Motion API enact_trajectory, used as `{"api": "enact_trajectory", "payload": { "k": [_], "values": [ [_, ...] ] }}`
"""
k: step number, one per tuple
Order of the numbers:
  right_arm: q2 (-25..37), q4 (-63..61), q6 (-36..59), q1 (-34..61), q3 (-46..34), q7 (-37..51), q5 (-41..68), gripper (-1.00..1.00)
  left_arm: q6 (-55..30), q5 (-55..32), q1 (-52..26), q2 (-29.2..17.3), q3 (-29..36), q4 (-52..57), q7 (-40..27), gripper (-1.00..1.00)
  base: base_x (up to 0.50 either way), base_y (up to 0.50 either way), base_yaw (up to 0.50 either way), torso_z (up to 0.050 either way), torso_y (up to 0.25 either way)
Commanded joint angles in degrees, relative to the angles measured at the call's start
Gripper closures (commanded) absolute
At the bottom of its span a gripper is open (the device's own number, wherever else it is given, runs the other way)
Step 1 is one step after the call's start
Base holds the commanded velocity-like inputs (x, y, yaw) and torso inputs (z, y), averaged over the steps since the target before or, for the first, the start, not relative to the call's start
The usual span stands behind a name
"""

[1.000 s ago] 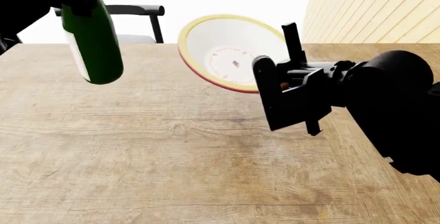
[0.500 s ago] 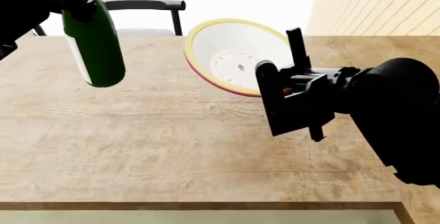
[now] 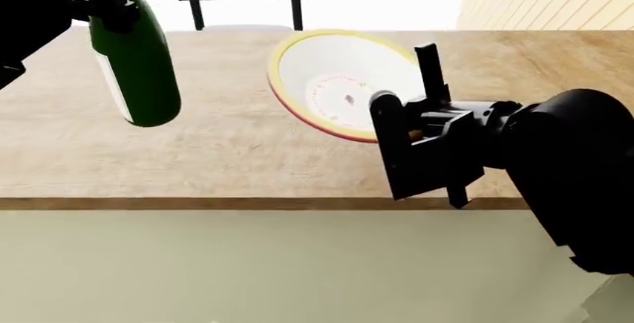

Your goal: Pick the bowl and bottle and place them in the sink. Then turn on the water.

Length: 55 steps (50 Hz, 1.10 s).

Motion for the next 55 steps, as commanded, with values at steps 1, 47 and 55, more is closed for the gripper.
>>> {"api": "enact_trajectory", "payload": {
  "k": [1,47,55],
  "values": [
    [-0.1,0.1,-0.1,0.3,0.6,1.0,-1.0,1.00,0.6,-0.1,-0.3,0.1,-0.5,0.1,-0.5,1.00,0.00,0.00,0.00,0.000,0.000],
    [1.3,-3.5,4.0,-3.2,2.5,3.3,0.3,1.00,-1.2,-2.2,0.3,1.3,-0.8,2.7,-1.9,1.00,-0.07,0.01,-0.45,0.000,0.001],
    [2.5,-5.0,5.0,-4.5,2.9,3.8,0.5,1.00,-1.1,-2.7,0.7,2.2,-1.1,2.6,-2.3,1.00,-0.08,0.02,-0.50,0.000,0.000]
  ]
}}
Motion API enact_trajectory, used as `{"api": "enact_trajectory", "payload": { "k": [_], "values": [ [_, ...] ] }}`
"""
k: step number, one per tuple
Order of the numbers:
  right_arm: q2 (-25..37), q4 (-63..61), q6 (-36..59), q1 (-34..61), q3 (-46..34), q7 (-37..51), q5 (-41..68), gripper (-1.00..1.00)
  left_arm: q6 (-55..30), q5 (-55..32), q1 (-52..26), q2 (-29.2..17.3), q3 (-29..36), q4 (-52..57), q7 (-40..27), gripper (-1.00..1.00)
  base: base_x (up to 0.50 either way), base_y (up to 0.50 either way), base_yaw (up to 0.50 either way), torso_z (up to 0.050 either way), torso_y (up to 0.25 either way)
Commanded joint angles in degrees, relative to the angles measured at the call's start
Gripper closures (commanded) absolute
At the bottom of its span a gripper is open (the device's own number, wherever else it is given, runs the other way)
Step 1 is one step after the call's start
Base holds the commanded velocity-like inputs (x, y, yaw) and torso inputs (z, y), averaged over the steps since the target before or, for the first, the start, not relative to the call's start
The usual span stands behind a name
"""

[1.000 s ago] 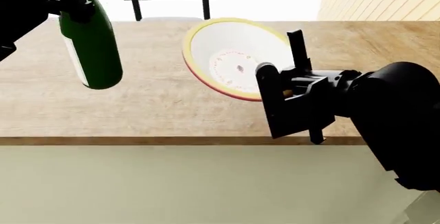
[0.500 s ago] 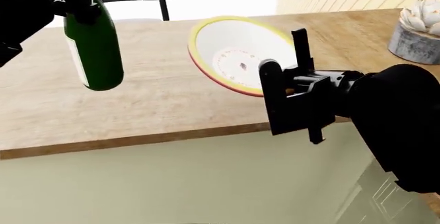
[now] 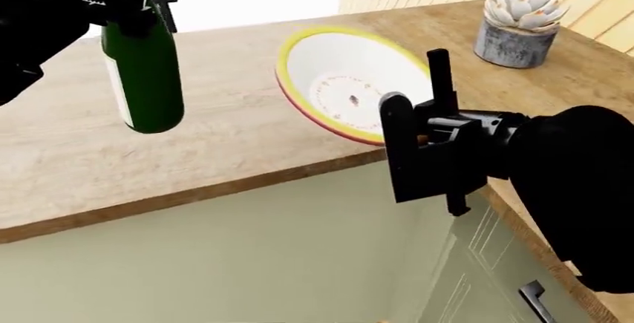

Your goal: Pick the bowl and bottle and place them in the sink. Then turn on the water.

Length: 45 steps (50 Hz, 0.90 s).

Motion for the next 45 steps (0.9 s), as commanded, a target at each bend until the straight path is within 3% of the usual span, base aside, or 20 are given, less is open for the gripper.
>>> {"api": "enact_trajectory", "payload": {
  "k": [1,45],
  "values": [
    [1.2,-1.7,0.7,-1.0,1.0,1.0,-0.6,1.00,-0.1,-1.0,-0.2,0.9,-1.0,0.6,-1.0,1.00,-0.08,0.02,-0.50,0.000,0.010],
    [5.1,-6.8,4.6,-3.3,1.7,0.6,-1.1,1.00,0.3,-2.5,1.7,1.0,-1.3,2.0,-0.9,1.00,-0.07,0.03,-0.50,0.000,0.001]
  ]
}}
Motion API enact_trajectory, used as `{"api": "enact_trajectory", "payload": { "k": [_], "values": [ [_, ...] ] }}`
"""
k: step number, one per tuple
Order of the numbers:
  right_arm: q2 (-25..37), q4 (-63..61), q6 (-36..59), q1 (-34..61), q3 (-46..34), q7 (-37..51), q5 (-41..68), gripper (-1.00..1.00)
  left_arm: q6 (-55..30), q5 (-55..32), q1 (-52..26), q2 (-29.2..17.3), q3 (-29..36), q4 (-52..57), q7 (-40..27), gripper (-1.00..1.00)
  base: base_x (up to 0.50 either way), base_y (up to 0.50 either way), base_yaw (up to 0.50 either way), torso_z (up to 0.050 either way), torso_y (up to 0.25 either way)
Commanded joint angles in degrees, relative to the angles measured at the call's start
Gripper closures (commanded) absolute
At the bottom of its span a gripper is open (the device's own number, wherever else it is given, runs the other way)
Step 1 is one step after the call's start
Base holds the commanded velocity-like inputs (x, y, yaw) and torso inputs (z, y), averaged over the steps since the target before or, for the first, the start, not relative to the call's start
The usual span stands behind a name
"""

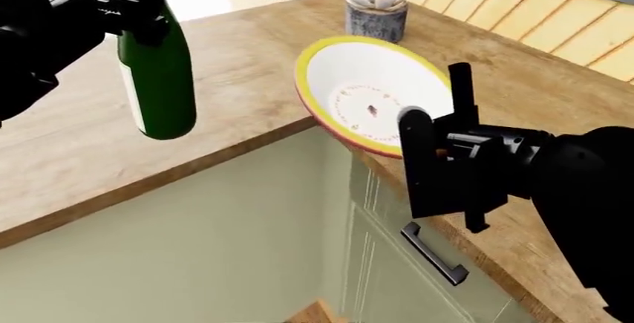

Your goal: Pick the bowl and bottle and place them in the sink. Then turn on the water.

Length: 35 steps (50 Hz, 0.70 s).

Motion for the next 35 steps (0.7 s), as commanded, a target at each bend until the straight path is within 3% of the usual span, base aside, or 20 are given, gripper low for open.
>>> {"api": "enact_trajectory", "payload": {
  "k": [1,35],
  "values": [
    [0.5,-0.7,0.0,-0.3,0.7,0.7,-0.6,1.00,0.3,-0.3,-0.4,0.1,-0.5,0.1,-0.6,1.00,-0.07,0.05,-0.50,0.000,0.000],
    [2.3,-2.3,1.4,-1.9,1.8,1.8,-0.2,1.00,-1.8,-2.8,0.6,-0.4,-1.1,3.6,-1.4,1.00,-0.06,0.05,-0.50,0.001,0.001]
  ]
}}
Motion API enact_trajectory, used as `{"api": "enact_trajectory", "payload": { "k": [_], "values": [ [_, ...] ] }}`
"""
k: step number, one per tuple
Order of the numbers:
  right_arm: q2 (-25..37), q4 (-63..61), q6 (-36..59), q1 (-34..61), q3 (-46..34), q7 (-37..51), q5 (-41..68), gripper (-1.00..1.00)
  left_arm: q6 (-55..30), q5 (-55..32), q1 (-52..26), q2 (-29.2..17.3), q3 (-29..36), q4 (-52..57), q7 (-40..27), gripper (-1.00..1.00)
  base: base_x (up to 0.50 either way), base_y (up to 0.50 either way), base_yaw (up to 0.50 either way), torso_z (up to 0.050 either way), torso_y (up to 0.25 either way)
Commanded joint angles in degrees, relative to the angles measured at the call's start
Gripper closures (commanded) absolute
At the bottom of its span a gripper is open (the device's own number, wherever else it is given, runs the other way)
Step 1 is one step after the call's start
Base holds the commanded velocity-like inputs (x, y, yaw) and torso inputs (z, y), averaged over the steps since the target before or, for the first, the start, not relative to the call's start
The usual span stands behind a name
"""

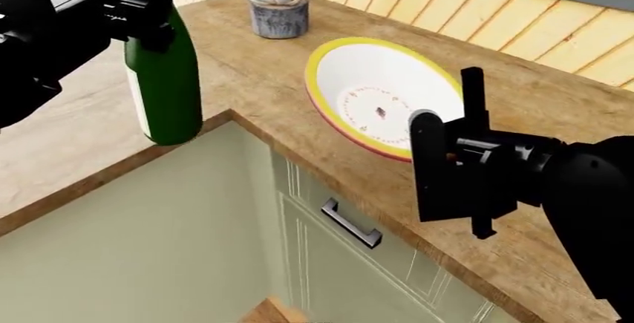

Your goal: Pick the bowl and bottle and place them in the sink. Then turn on the water.

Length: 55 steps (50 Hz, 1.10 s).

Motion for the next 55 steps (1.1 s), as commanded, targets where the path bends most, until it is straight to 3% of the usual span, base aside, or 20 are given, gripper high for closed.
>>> {"api": "enact_trajectory", "payload": {
  "k": [1,55],
  "values": [
    [0.3,-0.3,-0.3,0.0,0.6,0.7,-0.9,1.00,0.1,-0.4,-0.4,-0.1,-0.6,0.6,-0.6,1.00,-0.05,0.05,-0.50,0.000,0.000],
    [0.0,0.4,-0.5,-1.3,0.3,2.0,-0.7,1.00,1.2,-0.8,0.5,0.0,-0.2,0.5,-0.8,1.00,-0.05,0.07,-0.50,0.000,0.001]
  ]
}}
